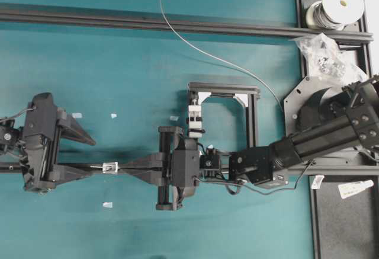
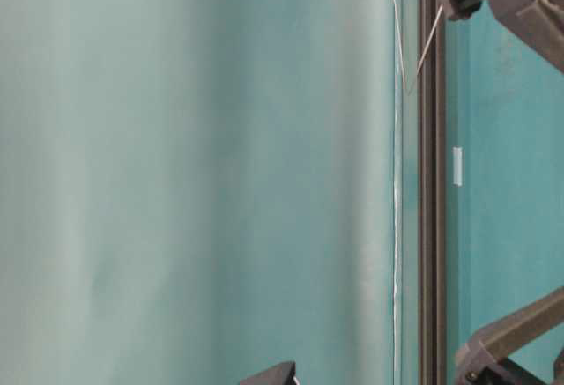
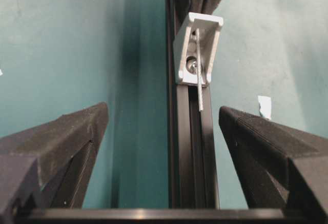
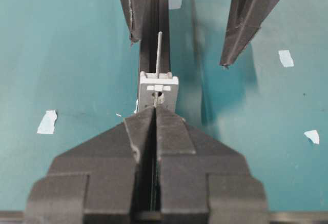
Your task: Insert the wire through the hole in the metal fitting.
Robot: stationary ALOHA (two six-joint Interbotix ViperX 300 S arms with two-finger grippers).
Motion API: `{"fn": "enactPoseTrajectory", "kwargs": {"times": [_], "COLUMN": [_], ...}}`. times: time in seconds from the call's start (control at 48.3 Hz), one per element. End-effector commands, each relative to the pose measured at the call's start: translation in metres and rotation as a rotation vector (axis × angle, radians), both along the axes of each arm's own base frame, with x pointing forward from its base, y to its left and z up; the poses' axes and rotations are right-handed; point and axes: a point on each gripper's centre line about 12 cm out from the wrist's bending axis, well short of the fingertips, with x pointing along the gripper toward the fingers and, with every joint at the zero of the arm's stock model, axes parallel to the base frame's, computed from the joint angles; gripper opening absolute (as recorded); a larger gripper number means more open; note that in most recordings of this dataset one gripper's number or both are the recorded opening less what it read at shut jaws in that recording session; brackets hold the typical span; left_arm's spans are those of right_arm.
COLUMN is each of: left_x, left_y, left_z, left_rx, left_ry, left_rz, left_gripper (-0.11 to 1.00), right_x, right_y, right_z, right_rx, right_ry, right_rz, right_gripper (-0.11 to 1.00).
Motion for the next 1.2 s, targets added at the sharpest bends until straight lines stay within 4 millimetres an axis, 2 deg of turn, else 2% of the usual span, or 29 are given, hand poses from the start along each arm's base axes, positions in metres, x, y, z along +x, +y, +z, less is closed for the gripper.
{"fn": "enactPoseTrajectory", "kwargs": {"times": [0.0,0.186,0.31,0.497,0.683,1.18], "left_x": [0.0065,0.0088,0.0094,0.0115,0.0124,0.0094], "left_y": [-0.0029,-0.0036,-0.0038,-0.0044,-0.0047,-0.0048], "left_z": [0.0092,0.0106,0.0107,0.0122,0.0112,0.0087], "left_rx": [-0.006,-0.006,-0.009,-0.009,-0.007,-0.002], "left_ry": [-0.030,-0.030,-0.026,-0.023,-0.010,0.013], "left_rz": [-0.006,-0.006,-0.005,-0.006,-0.006,-0.010], "left_gripper": [0.53,0.45,0.32,0.07,-0.07,-0.10], "right_x": [0.0043,0.0039,0.0039,0.0039,0.0039,0.0045], "right_y": [0.0005,0.0004,0.0005,0.0004,0.0005,0.0007], "right_z": [0.0088,0.0084,0.0084,0.0088,0.0084,0.0082], "right_rx": [0.008,0.007,0.007,0.008,0.007,0.014], "right_ry": [-0.028,-0.027,-0.027,-0.027,-0.027,-0.018], "right_rz": [-0.002,-0.002,-0.001,-0.002,-0.001,-0.001], "right_gripper": [-0.01,-0.01,-0.01,-0.01,-0.01,-0.01]}}
